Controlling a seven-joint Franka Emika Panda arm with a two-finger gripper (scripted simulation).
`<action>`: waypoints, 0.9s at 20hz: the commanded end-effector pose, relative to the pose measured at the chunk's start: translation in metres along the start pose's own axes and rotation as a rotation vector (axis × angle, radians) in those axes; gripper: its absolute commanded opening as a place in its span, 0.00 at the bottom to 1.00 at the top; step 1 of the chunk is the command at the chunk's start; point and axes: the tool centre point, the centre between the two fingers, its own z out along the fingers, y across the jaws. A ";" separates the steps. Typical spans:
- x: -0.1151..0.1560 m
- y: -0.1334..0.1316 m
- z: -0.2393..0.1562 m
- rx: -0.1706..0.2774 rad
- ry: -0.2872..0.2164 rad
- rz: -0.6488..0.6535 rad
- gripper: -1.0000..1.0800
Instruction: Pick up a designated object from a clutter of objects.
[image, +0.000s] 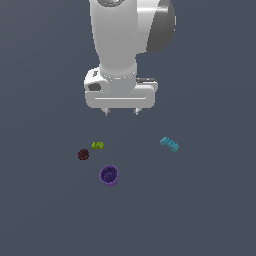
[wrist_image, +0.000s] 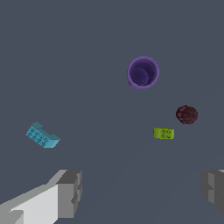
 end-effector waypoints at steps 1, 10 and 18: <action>0.001 -0.003 0.003 -0.003 0.000 -0.011 0.96; 0.012 -0.039 0.043 -0.033 0.007 -0.161 0.96; 0.015 -0.107 0.111 -0.064 0.020 -0.433 0.96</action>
